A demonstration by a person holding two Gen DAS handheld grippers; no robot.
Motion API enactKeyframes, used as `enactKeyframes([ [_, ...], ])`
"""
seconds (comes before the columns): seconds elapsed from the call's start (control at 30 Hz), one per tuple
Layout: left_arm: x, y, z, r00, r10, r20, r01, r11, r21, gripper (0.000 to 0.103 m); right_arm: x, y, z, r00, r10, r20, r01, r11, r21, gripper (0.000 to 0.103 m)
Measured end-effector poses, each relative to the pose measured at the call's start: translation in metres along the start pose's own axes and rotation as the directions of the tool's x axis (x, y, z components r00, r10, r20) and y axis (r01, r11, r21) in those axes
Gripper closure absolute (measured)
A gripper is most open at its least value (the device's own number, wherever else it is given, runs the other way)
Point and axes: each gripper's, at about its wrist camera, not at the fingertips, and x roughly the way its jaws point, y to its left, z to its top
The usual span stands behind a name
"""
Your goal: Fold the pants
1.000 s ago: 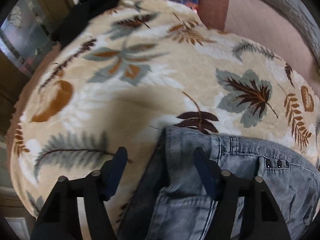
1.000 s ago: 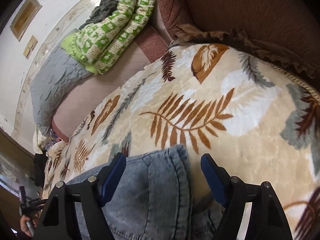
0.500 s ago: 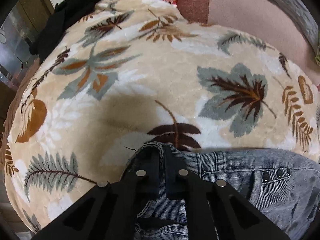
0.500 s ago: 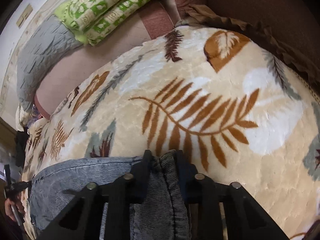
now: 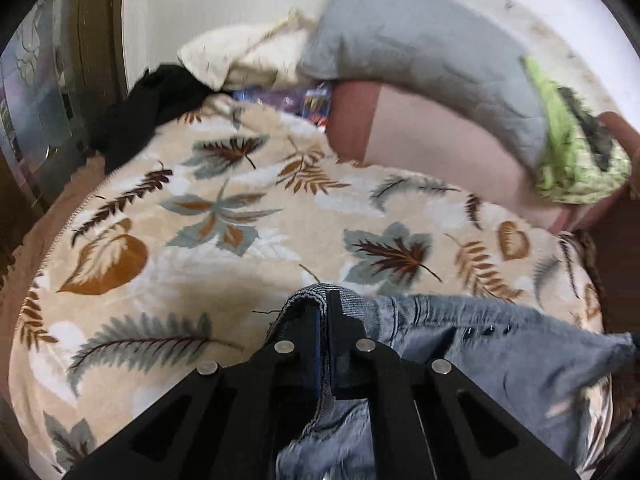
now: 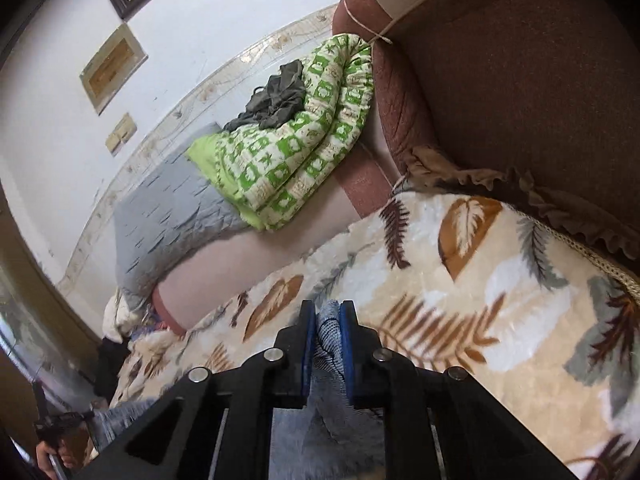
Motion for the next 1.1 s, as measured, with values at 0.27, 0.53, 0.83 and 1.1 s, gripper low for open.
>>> enactKeyframes([
  [0.27,-0.099,0.011,-0.09,0.997,-0.048,0.056,0.047,0.999,0.017,0.1,-0.099,-0.022,-0.028,0.993,-0.048,-0.108,0.031,0.988,-0.154,0.09],
  [0.53,-0.102,0.04,-0.225,0.98,0.008,-0.198,-0.01,1.0,-0.01,0.1,-0.149,-0.052,-0.114,0.938,-0.129,-0.323,0.064,0.977,-0.206,0.09],
  [0.83,-0.13,0.053,-0.25,0.949,0.221,-0.225,-0.206,0.975,0.09,0.096,-0.155,-0.07,-0.122,0.878,-0.267,-0.396,0.161,0.946,-0.282,0.077],
  [1.1,-0.136,0.009,-0.223,0.984,0.12,-0.13,-0.103,0.987,0.126,0.096,-0.084,-0.036,-0.071,0.895,-0.236,-0.378,0.169,0.965,-0.202,0.032],
])
